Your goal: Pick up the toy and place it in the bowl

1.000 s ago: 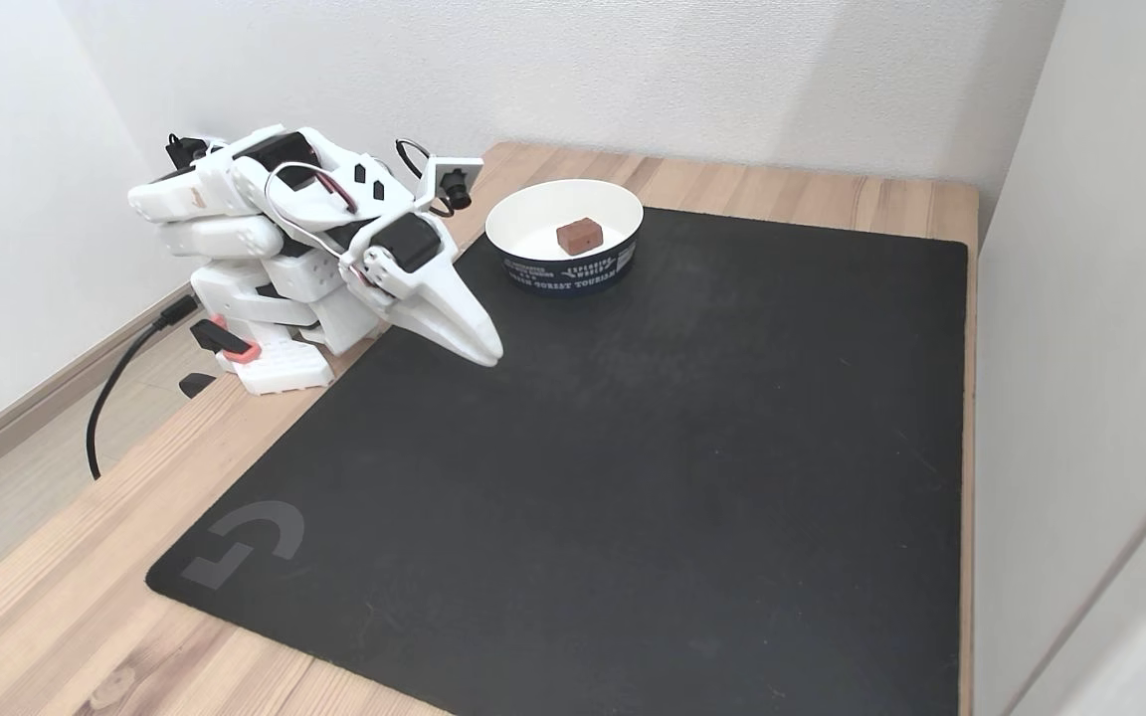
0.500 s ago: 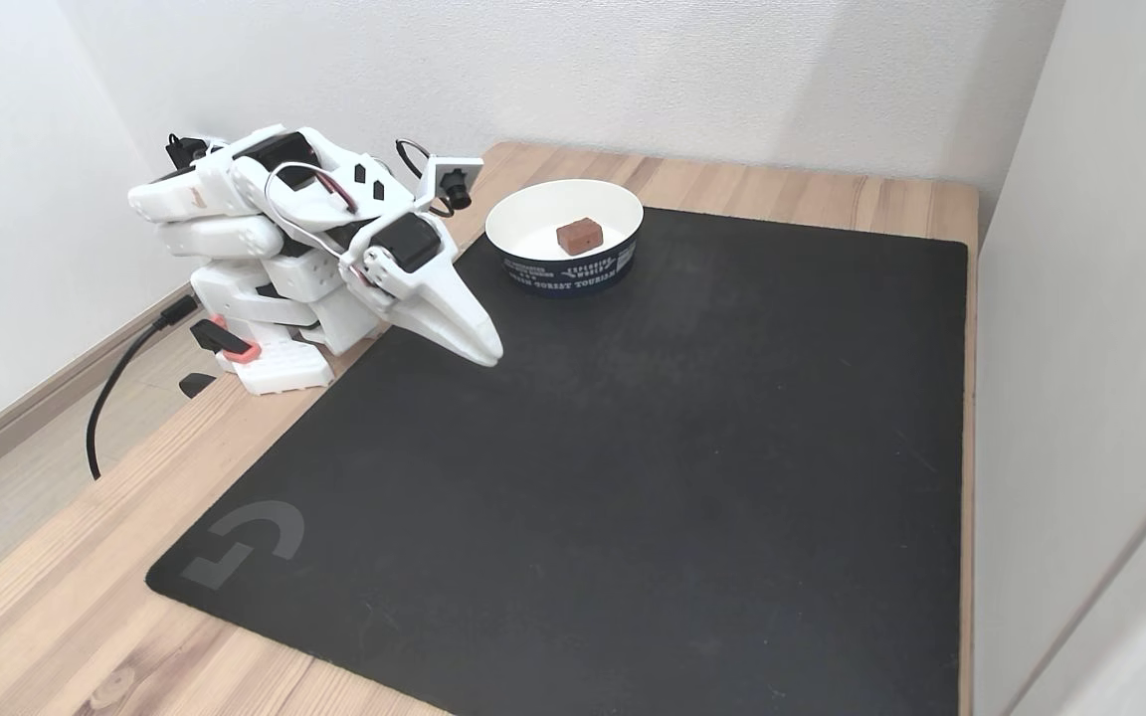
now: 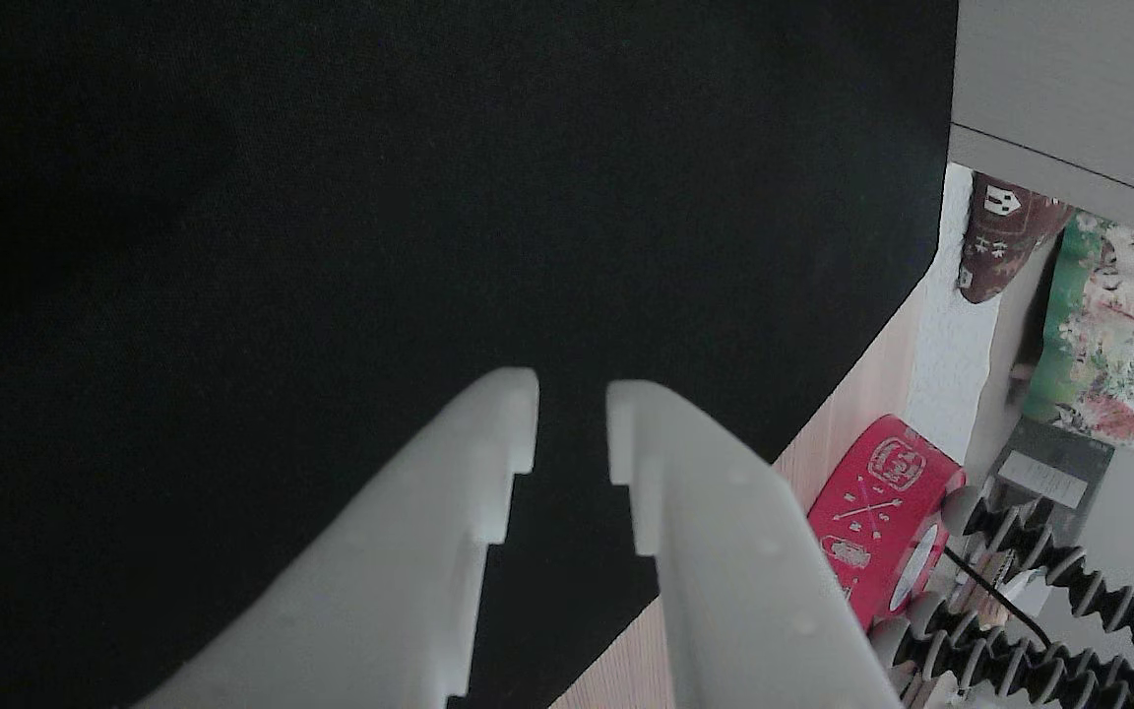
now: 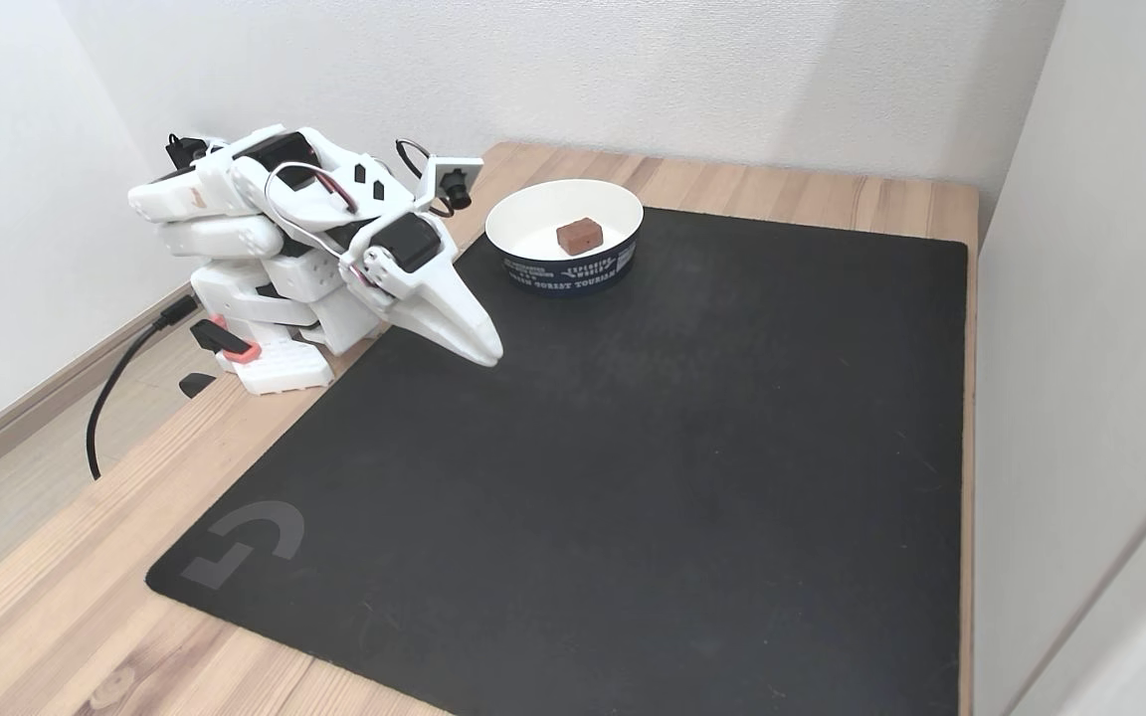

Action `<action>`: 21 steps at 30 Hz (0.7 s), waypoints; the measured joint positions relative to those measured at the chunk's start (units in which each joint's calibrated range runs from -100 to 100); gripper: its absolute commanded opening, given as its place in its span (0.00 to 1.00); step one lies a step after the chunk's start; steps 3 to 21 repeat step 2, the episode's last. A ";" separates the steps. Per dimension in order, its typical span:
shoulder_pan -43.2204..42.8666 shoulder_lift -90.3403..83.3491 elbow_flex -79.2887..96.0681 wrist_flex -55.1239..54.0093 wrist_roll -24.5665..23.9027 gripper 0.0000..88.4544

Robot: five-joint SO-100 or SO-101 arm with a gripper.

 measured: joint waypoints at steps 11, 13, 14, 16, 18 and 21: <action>0.00 0.00 0.00 0.00 0.00 0.03; 0.00 0.00 0.00 0.00 0.00 0.03; 0.00 0.00 0.00 0.00 0.00 0.03; 0.00 0.00 0.00 0.00 0.00 0.03; 0.00 0.00 0.00 0.00 0.00 0.03; 0.00 0.00 0.00 0.00 0.00 0.03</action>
